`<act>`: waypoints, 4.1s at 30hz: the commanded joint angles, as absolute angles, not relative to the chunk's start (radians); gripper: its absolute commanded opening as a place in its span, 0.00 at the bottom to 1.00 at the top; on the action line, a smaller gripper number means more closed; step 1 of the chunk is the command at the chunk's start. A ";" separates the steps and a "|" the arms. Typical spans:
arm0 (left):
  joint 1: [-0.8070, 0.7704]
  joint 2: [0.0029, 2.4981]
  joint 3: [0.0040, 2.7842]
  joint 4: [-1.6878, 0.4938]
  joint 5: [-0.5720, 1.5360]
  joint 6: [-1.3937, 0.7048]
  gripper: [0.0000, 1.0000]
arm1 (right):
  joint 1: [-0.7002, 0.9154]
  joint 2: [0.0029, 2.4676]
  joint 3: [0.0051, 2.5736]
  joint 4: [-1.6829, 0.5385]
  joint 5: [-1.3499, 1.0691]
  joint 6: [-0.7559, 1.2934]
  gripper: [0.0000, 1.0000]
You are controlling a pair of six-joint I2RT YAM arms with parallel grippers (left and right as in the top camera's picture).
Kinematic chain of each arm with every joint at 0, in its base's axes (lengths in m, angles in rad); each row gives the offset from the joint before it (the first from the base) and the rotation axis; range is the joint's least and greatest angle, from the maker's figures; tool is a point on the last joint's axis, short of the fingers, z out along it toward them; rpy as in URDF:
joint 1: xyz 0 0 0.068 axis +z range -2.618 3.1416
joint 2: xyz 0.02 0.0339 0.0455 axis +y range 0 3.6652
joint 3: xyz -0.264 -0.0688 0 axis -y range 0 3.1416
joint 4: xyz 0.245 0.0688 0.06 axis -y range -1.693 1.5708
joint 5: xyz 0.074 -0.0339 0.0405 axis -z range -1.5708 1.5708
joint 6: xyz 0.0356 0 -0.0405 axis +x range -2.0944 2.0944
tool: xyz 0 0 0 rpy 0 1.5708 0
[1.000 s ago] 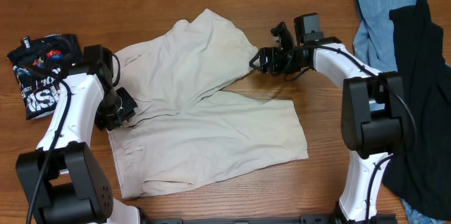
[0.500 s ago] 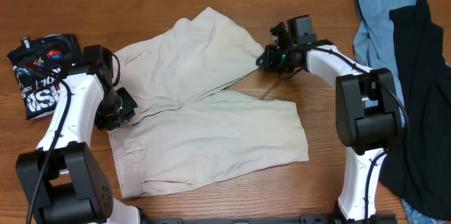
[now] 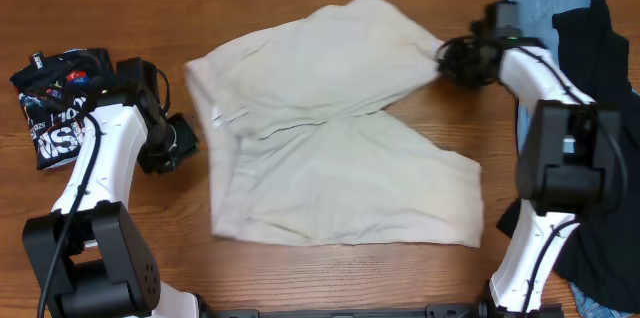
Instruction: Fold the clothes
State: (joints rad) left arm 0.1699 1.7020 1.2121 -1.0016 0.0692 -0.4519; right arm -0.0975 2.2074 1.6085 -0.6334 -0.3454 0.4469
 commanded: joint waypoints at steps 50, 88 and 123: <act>0.007 1.877 1.219 -0.892 0.071 -0.261 0.08 | -0.169 1.865 1.632 -1.127 -0.225 0.188 0.67; 0.097 1.855 1.603 -1.434 -0.077 -0.374 0.64 | -0.089 1.864 1.631 -1.507 -0.196 0.097 0.68; -0.059 1.729 0.918 -0.844 0.027 -0.430 0.65 | 0.260 1.631 0.857 -0.783 -0.316 0.327 0.79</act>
State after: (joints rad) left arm -0.0586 1.7245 0.9260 -0.9409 0.0120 -0.4152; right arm 0.2569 1.6318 0.8608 -0.8303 -0.3141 0.3141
